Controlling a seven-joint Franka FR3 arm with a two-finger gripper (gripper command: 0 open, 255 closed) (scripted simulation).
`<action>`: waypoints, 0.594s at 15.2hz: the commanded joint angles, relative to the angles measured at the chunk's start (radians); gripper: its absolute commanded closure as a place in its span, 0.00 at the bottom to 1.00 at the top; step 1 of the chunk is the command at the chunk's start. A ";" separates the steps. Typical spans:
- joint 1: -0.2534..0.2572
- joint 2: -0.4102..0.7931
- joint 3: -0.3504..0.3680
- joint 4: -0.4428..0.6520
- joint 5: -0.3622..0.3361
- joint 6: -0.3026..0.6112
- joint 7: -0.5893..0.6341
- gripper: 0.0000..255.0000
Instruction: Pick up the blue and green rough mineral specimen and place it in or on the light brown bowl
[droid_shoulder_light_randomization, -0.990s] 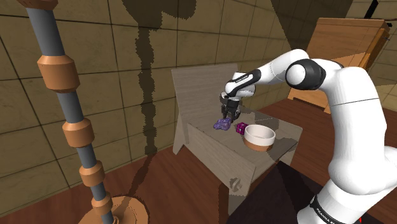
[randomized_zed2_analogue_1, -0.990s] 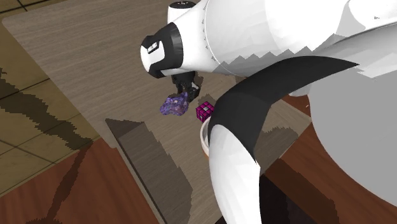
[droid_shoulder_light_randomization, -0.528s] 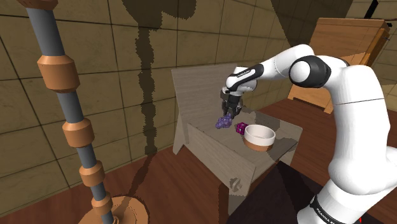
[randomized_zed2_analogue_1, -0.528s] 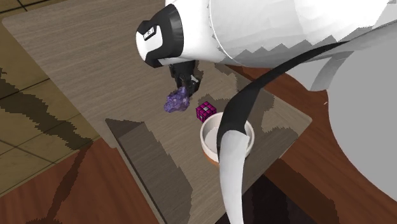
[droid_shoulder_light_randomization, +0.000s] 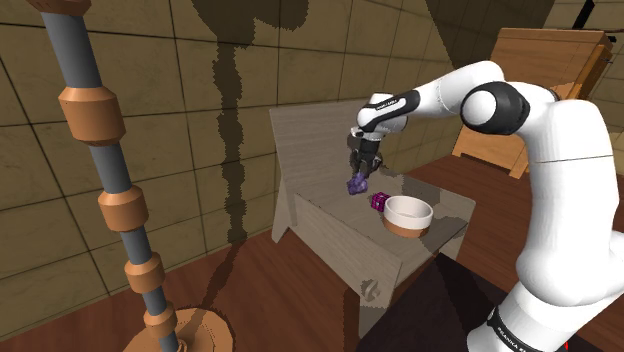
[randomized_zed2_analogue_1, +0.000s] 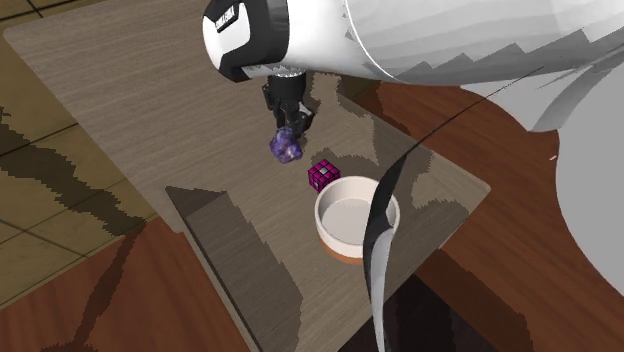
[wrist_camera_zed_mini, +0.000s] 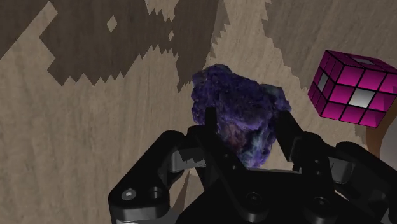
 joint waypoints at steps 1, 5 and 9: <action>-0.001 -0.014 -0.001 0.005 0.000 -0.019 0.000 1.00; -0.001 -0.036 -0.001 0.026 -0.001 -0.062 0.002 1.00; -0.001 -0.055 -0.001 0.050 -0.002 -0.105 0.005 1.00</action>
